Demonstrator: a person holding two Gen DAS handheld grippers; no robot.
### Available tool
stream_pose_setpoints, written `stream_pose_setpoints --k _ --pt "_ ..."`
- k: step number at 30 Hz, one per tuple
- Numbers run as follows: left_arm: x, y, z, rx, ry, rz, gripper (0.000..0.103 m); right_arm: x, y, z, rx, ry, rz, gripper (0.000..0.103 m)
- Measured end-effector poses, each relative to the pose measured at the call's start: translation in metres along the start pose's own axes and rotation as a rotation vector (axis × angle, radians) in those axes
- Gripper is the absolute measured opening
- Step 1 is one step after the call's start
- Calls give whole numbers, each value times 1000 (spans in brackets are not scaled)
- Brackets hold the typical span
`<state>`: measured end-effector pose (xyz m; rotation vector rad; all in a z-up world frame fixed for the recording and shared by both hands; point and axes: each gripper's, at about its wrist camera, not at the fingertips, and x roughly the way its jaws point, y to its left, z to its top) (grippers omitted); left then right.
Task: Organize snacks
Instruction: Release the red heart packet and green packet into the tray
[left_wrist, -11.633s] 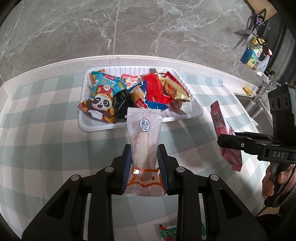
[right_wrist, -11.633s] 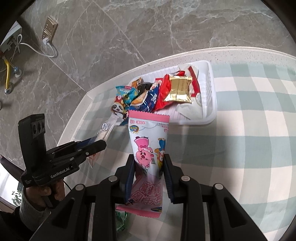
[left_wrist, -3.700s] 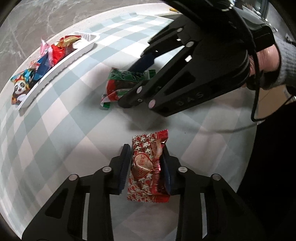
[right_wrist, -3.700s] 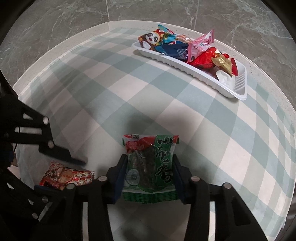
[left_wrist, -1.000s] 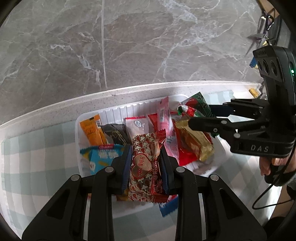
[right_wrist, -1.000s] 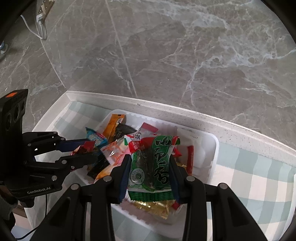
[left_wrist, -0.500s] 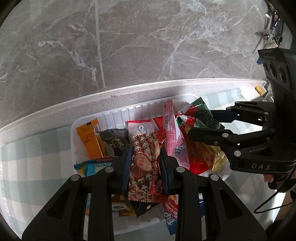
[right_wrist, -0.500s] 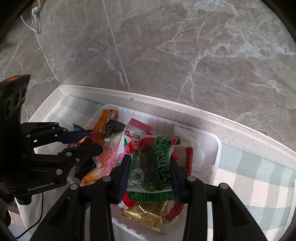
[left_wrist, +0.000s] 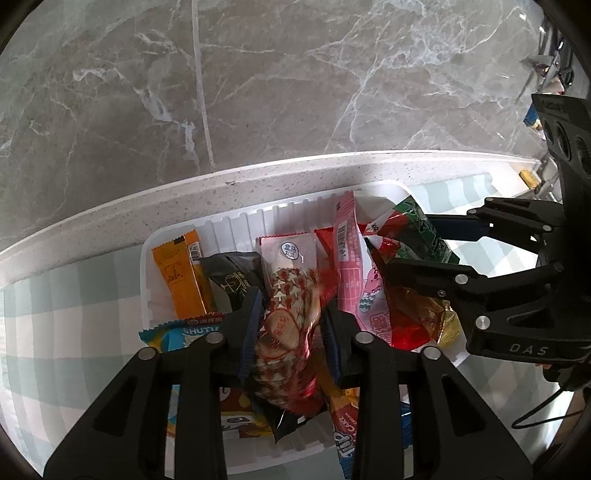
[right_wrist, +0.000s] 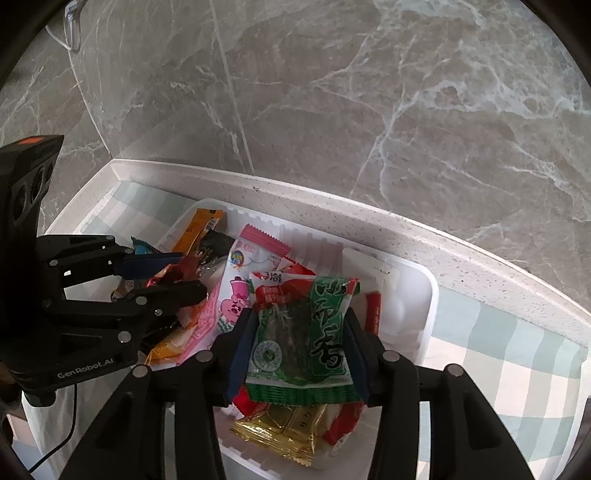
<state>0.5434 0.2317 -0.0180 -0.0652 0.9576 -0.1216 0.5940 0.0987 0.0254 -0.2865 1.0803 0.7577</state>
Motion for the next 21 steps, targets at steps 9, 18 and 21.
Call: stream_pose_setpoints --k 9,18,21 --pt "-5 3 2 -14 -26 8 48 -5 8 2 -31 -16 -24 63" --pt "-22 7 0 -36 -55 14 56 -21 13 0 -47 -39 -34 66" --pt "-28 8 -1 -46 -65 16 56 -27 15 -1 -50 -48 -40 66"
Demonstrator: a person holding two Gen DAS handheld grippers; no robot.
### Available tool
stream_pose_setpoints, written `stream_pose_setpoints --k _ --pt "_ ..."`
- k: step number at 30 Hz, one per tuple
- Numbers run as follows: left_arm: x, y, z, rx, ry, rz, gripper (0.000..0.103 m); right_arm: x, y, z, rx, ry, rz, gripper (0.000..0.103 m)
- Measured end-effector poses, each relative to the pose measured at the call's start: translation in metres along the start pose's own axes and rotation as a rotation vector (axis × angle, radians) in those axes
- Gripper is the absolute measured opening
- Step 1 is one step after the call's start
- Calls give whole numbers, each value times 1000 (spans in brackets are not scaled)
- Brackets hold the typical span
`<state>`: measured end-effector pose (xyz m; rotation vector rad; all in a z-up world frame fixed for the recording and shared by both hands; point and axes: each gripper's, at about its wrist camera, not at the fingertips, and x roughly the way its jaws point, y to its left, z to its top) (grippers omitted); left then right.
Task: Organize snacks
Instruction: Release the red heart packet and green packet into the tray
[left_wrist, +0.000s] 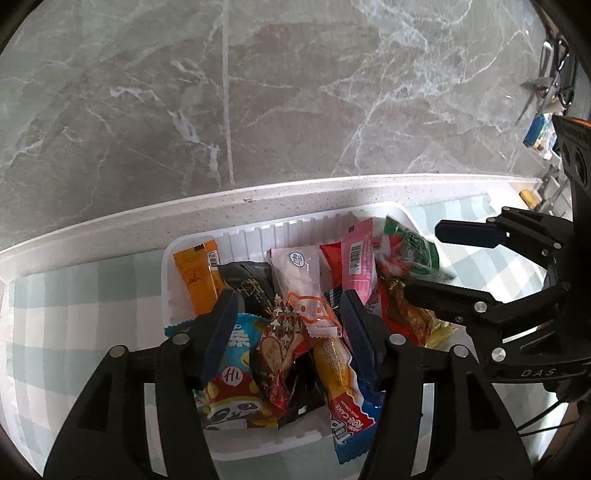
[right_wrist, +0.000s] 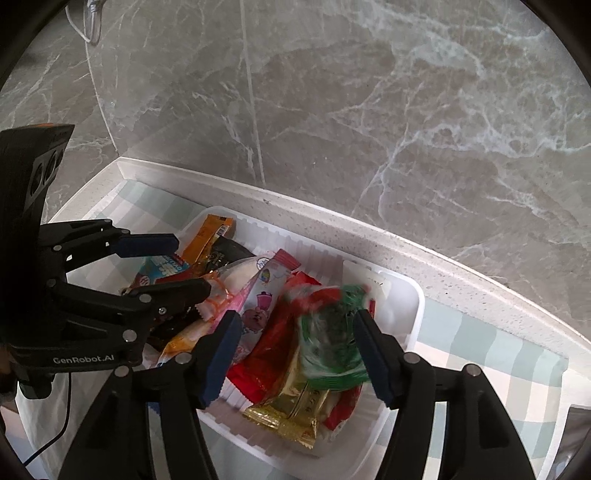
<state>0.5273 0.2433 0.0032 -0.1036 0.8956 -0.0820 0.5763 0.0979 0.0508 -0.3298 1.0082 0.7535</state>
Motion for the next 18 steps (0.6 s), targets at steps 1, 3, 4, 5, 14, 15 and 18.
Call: stream_pose_setpoints --k 1,3,4,5,14,15,18 --pt "-3 1 0 -6 -5 2 56 -2 0 0 0 -3 -2 67" --pt "-8 1 -1 -15 -12 1 56 -8 0 0 2 -11 -7 70" --pt "-11 2 -1 -20 -16 3 56 -10 0 0 3 -16 -8 71" --pt "-15 2 -2 -23 -20 4 56 -14 0 0 4 -24 -9 72" --pt "-48 -1 -11 -48 -57 14 59 -45 9 -2 -10 -67 -31 73" --pt "-52 -2 -13 -51 -60 13 59 -49 9 -3 -12 -71 -32 73" --pt "-65 -5 -18 -61 -70 11 59 -63 16 -7 -29 -85 -47 74"
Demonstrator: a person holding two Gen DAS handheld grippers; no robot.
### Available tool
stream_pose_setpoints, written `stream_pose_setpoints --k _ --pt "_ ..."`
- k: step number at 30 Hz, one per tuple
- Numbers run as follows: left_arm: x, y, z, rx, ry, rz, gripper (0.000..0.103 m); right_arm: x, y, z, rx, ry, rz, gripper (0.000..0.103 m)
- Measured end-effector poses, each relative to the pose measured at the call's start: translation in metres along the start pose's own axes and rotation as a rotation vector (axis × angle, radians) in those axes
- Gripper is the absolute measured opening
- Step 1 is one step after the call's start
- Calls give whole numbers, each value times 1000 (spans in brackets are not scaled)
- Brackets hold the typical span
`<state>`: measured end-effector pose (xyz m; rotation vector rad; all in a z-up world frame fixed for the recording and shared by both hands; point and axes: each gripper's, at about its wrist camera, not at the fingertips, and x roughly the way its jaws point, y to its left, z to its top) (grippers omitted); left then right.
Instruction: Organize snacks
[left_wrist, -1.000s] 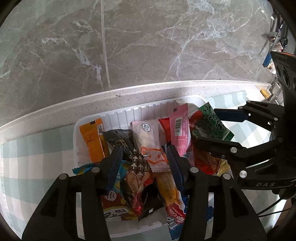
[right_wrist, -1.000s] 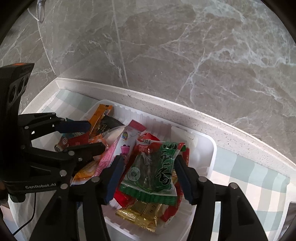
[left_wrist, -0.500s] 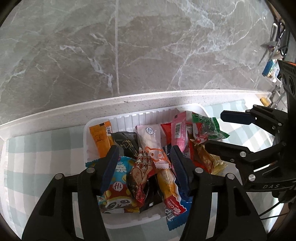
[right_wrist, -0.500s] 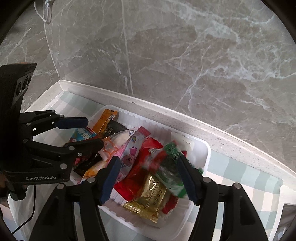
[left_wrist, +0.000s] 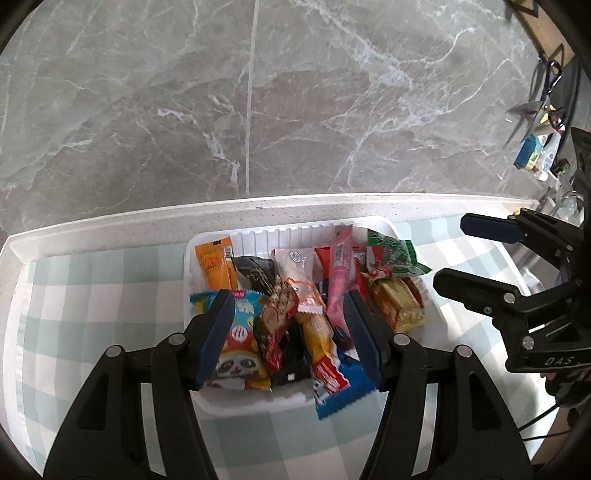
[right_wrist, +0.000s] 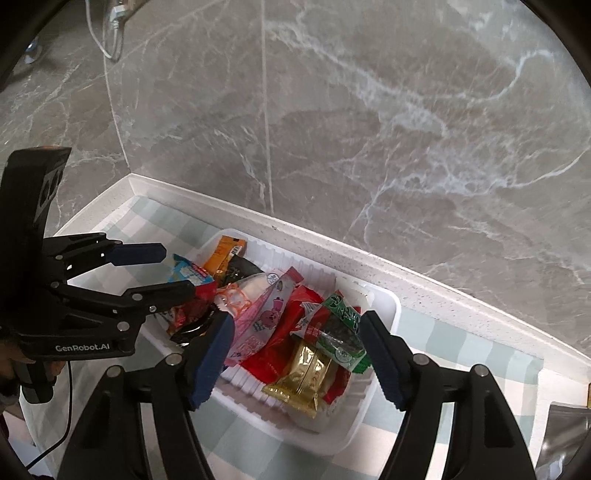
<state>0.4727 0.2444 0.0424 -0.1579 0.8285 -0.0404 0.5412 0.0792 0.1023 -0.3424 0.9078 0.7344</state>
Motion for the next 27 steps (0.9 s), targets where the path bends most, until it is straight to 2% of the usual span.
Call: stream_pose_setpoints --k 4,11,20,27 --pt "-20 -8 -6 -4 -22 5 72 -20 7 -6 -22 -19 -30 77" --pt "-60 -33 -18 -1 -76 -11 84 -58 16 -22 -41 -48 -93 88" --pt "-112 -72 -26 49 -124 24 87 -120 11 -43 19 -135 -115 98" --pt "-145 -89 -27 66 -165 55 88 -154 0 -58 76 -175 -142 99"
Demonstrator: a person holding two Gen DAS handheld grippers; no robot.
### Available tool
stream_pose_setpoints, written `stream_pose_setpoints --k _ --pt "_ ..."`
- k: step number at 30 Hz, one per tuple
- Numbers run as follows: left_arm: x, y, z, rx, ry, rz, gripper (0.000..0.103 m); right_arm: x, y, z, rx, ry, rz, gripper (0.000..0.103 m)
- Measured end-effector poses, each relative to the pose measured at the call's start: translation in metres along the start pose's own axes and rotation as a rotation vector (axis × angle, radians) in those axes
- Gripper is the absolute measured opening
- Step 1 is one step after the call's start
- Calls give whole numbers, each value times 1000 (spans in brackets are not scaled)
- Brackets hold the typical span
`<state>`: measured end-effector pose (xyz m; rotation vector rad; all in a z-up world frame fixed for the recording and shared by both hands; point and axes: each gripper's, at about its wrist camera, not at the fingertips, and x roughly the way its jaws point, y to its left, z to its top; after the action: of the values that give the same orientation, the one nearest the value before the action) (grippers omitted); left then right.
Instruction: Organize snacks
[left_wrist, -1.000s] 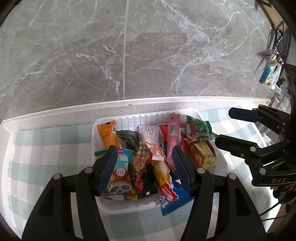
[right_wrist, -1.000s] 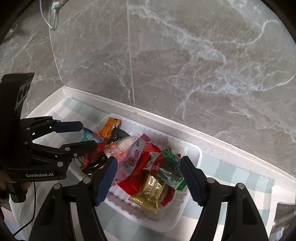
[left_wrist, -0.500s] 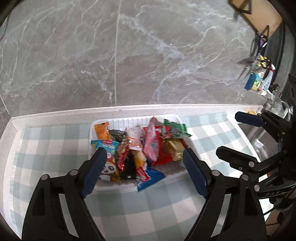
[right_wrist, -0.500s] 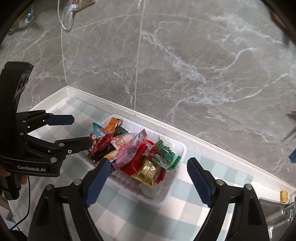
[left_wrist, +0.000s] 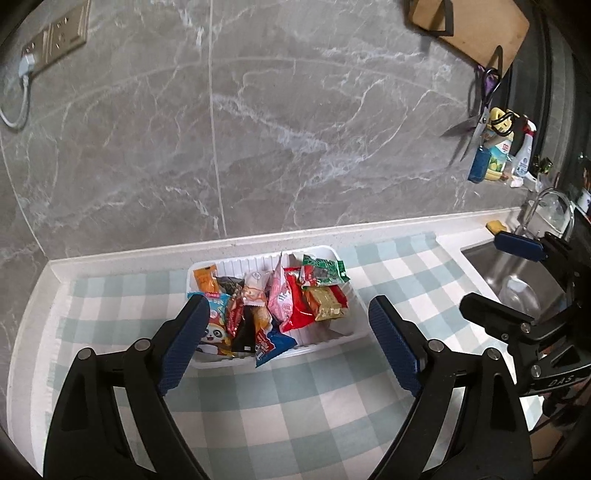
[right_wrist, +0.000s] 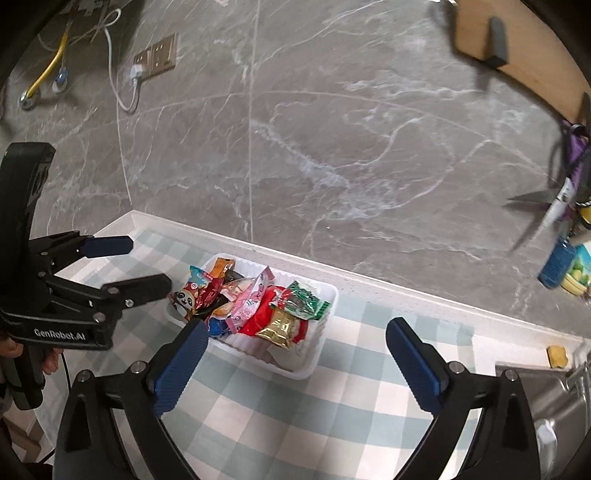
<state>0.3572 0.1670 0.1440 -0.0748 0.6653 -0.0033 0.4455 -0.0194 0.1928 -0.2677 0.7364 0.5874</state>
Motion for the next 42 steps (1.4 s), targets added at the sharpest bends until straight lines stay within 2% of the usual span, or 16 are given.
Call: stream_pose_setpoints --k 4,11,31,42 --pt "-14 -9 1 32 -19 32 88 -10 -4 -5 23 -5 -3 99" --pt "-29 -13 -1 53 -34 45 88 -21 0 -8 25 -12 -6 99" --pt "-40 -6 -32 38 3 28 88 -36 17 -20 18 2 14 99" --pt "-41 -5 -33 39 2 23 88 -37 18 -23 20 5 15 100"
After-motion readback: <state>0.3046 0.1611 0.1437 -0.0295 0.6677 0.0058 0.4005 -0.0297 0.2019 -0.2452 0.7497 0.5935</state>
